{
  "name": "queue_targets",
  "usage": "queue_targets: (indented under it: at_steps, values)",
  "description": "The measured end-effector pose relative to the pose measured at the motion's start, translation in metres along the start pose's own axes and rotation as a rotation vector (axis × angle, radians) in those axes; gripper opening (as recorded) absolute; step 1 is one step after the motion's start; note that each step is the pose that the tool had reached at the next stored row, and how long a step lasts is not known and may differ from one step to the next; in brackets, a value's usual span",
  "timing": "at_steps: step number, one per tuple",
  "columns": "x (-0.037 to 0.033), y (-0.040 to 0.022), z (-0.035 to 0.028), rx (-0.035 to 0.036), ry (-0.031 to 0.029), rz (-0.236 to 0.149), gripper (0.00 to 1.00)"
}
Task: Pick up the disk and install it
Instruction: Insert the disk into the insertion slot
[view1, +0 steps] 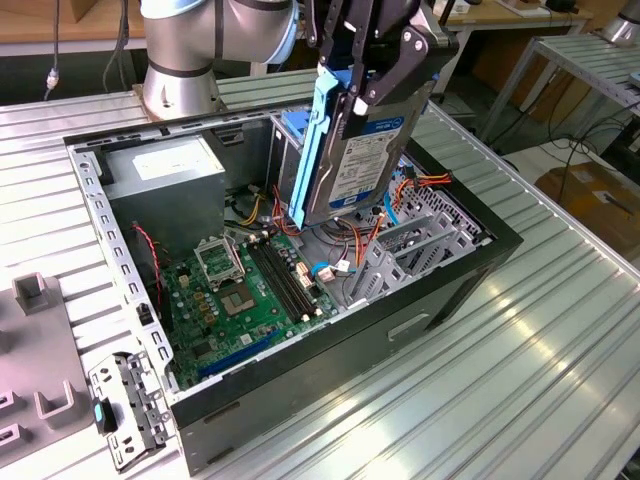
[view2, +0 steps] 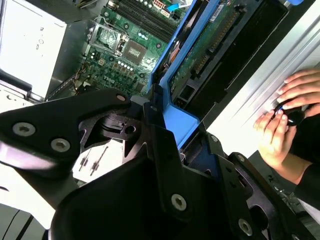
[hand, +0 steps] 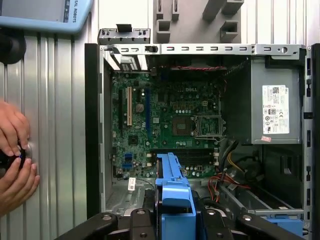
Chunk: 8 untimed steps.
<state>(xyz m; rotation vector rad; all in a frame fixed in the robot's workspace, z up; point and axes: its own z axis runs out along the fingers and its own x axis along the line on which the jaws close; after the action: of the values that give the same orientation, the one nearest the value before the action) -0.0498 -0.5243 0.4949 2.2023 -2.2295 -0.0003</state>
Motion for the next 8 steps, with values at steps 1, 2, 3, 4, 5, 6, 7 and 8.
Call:
queue_targets:
  at_steps: [1,2,3,4,5,6,7,8]
  values:
    - [-0.0001,-0.0002,0.0,-0.0001,0.0,0.0,0.37]
    - [-0.0001,-0.0004,0.0,0.0,0.0,0.0,0.37]
    - [-0.0001,-0.0022,0.0,0.0,-0.0001,0.0,0.37]
    - [-0.0001,-0.0043,0.0,0.0,-0.0001,0.0,0.37]
    - [-0.0001,-0.0043,0.0,0.0,-0.0001,0.0,0.37]
    - [0.0,-0.0043,0.0,0.0,-0.0001,0.0,0.37]
    - [0.0006,-0.0043,0.0,0.0,0.0,0.0,0.37]
    - [0.0014,-0.0043,0.0,-0.0001,0.0,0.0,0.37]
